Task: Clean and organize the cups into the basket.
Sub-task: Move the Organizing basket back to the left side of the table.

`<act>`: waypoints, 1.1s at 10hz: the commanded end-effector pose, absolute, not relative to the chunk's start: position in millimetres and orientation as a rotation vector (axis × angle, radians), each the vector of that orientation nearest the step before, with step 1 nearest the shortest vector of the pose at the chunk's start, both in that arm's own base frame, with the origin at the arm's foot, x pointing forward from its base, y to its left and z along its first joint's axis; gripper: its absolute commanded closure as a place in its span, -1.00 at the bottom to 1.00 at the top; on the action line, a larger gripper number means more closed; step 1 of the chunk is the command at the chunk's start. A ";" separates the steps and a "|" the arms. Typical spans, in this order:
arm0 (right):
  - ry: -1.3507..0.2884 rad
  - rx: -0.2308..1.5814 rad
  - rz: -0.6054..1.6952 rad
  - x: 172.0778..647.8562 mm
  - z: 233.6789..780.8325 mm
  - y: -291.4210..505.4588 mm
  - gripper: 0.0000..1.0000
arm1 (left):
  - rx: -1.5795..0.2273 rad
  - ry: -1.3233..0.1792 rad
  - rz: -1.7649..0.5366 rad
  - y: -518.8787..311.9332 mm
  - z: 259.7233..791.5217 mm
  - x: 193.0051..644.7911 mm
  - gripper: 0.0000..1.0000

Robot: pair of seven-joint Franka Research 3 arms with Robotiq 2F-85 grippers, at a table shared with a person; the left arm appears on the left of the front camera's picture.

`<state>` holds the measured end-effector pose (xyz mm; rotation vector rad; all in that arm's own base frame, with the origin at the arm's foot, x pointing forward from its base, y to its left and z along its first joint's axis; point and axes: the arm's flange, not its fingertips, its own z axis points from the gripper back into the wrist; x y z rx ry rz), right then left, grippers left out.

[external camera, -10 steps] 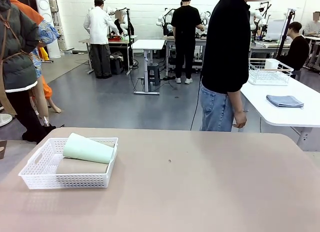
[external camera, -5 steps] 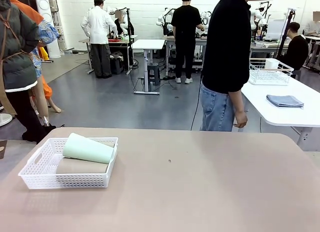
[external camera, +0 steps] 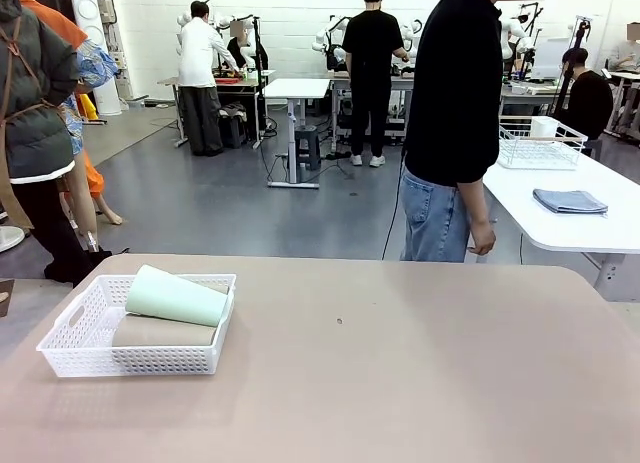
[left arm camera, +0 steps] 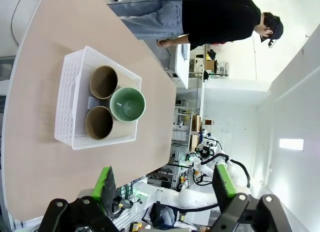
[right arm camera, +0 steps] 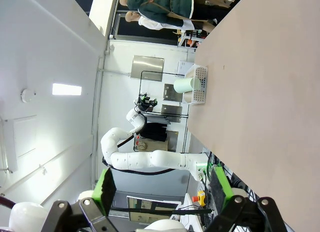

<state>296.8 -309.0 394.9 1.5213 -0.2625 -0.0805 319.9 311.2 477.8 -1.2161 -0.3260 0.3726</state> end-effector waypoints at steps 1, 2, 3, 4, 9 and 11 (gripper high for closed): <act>-0.263 1.523 -0.083 296.1 394.8 -309.7 -1.00 | -1.211 -0.329 0.377 309.4 480.9 317.2 -1.00; -0.263 1.523 -0.083 296.1 394.8 -309.7 -1.00 | -1.211 -0.329 0.377 309.4 480.9 317.2 -1.00; -0.263 1.523 -0.083 296.1 394.8 -309.7 -1.00 | -1.211 -0.329 0.377 309.4 480.9 317.2 -1.00; -0.263 1.523 -0.083 296.1 394.8 -309.7 -1.00 | -1.211 -0.329 0.377 309.4 480.9 317.2 -1.00; -0.263 1.523 -0.083 296.1 394.8 -309.7 -1.00 | -1.211 -0.329 0.377 309.4 480.9 317.2 -1.00; -0.263 1.523 -0.083 296.1 394.8 -309.7 -1.00 | -1.211 -0.329 0.377 309.4 480.9 317.2 -1.00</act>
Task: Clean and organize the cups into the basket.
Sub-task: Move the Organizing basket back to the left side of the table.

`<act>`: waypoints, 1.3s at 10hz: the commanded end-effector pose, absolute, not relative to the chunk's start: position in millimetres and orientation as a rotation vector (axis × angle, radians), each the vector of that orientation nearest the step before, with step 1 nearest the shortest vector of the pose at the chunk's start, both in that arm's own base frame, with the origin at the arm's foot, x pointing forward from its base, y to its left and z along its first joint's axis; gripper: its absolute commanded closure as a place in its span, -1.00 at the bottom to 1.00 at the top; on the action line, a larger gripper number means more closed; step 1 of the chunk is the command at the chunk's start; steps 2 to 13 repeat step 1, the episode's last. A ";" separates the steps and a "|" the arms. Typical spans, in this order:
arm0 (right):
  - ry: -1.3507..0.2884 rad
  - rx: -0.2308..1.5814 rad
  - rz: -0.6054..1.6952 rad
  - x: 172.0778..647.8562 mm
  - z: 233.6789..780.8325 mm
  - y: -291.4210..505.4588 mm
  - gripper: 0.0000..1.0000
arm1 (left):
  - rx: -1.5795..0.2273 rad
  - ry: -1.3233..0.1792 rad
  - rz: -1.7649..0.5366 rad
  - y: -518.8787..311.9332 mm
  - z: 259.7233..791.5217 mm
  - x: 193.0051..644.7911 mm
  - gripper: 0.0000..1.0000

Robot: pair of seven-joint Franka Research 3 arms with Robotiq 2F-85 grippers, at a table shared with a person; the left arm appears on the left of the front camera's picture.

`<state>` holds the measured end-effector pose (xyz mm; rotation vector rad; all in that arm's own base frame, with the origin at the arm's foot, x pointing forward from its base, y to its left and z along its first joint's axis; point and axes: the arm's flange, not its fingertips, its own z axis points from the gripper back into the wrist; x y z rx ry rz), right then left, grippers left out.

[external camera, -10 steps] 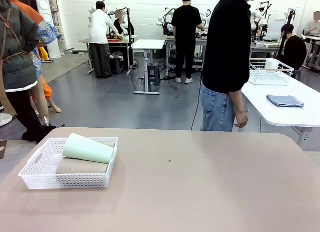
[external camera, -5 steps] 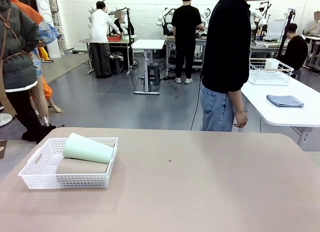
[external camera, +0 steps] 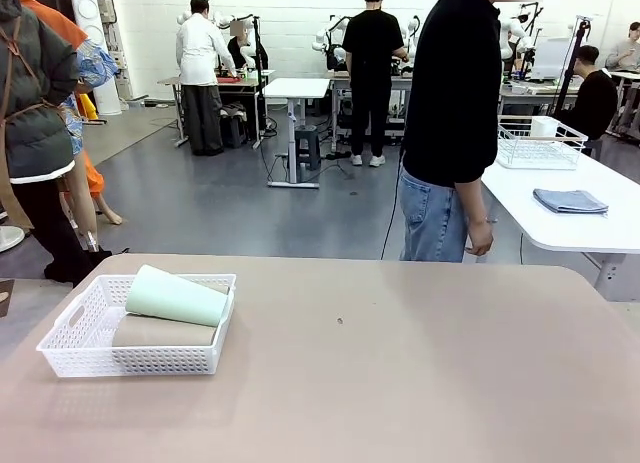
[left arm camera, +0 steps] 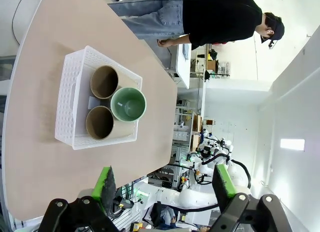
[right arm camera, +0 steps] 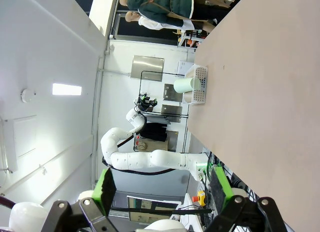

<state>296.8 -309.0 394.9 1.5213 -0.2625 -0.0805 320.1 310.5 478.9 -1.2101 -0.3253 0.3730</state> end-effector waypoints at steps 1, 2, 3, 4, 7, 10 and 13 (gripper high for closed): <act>-0.263 1.523 -0.083 296.1 394.8 -309.7 -1.00 | -1.211 -0.329 0.377 309.4 480.9 317.2 -1.00; -0.263 1.523 -0.083 296.1 394.8 -309.7 -1.00 | -1.211 -0.329 0.377 309.4 480.9 317.2 -1.00; -0.263 1.523 -0.083 296.1 394.8 -309.7 -1.00 | -1.211 -0.329 0.377 309.4 480.9 317.2 -1.00; -0.263 1.523 -0.083 296.1 394.8 -309.7 -1.00 | -1.211 -0.329 0.377 309.4 480.9 317.2 -1.00; -0.263 1.523 -0.083 296.1 394.8 -309.7 -1.00 | -1.211 -0.329 0.377 309.4 480.9 317.2 -1.00; -0.263 1.523 -0.083 296.1 394.8 -309.7 -1.00 | -1.211 -0.329 0.377 309.4 480.9 317.2 -1.00; -0.263 1.523 -0.083 296.1 394.8 -309.7 -1.00 | -1.211 -0.329 0.377 309.4 480.9 317.2 -1.00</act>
